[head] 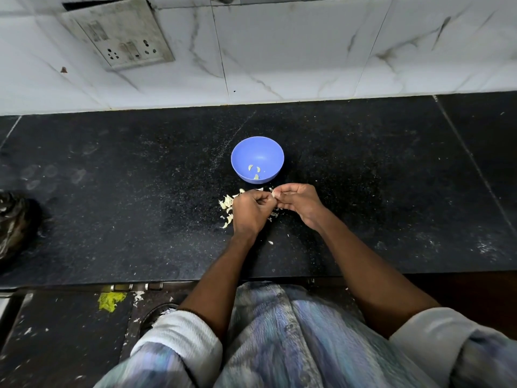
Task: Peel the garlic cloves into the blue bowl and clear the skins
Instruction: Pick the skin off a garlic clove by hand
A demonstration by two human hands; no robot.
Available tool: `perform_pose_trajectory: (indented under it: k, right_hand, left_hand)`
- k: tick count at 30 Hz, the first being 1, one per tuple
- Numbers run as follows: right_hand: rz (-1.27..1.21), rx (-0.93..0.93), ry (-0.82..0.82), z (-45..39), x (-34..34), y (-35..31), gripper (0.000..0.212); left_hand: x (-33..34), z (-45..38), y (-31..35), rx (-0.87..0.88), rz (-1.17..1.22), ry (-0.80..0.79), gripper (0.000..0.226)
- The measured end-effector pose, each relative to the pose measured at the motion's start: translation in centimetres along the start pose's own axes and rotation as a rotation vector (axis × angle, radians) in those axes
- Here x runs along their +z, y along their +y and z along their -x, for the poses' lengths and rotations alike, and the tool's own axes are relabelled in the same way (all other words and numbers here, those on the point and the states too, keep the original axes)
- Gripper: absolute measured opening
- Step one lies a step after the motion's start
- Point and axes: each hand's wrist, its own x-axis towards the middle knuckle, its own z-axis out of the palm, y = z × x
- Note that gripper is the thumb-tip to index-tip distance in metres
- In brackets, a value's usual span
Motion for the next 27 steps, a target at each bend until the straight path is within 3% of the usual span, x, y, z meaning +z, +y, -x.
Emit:
perform_pose_trajectory:
  k: [9, 21, 27]
  right_hand:
    - [-0.04, -0.001, -0.002, -0.3, -0.13, -0.01, 0.012]
    - [0.064, -0.088, 0.015, -0.03, -0.37, 0.19, 0.015]
    - [0.132, -0.131, 0.02, 0.11, 0.01, -0.03, 0.014]
  left_hand:
    - [0.11, -0.2, -0.25, -0.152, 0.24, 0.008, 0.008]
    - [-0.02, 0.01, 0.65, -0.05, 0.147, -0.008, 0.007]
    - [0.11, 0.33, 0.49, -0.093, 0.169, 0.01, 0.008]
